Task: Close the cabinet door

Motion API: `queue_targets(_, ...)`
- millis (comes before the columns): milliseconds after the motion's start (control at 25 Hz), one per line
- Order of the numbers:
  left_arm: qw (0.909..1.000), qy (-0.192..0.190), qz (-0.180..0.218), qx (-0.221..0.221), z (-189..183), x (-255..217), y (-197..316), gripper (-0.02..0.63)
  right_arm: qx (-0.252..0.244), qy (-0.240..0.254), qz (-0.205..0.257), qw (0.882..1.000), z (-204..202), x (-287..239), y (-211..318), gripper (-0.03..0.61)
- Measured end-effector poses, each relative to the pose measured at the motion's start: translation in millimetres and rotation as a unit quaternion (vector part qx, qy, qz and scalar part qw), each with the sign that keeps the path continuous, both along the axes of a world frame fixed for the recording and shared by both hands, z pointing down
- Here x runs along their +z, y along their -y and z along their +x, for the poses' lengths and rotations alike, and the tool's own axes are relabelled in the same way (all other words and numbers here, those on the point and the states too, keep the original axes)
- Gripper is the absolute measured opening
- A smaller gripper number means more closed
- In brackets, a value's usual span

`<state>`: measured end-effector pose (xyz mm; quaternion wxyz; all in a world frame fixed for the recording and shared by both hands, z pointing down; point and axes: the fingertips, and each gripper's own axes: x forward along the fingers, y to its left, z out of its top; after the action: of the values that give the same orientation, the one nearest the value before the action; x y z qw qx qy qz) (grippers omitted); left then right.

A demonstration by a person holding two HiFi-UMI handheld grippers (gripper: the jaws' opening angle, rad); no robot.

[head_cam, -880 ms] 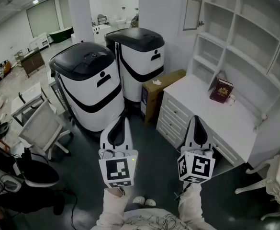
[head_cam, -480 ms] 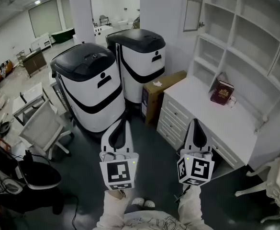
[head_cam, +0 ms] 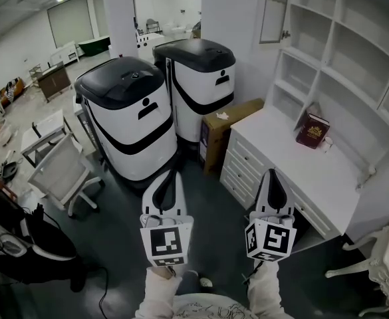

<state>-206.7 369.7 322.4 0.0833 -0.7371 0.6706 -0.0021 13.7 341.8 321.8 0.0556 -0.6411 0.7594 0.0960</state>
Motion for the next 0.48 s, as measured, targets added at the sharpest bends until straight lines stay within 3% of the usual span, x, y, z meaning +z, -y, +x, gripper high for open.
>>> queue_targets(480, 1.0, 0.002, -0.006, 0.004, 8.6, 6.5, 46.1, 0.012, 0.001, 0.0, -0.001, 1.0, 3.6, 6.3, 45.5, 0.003)
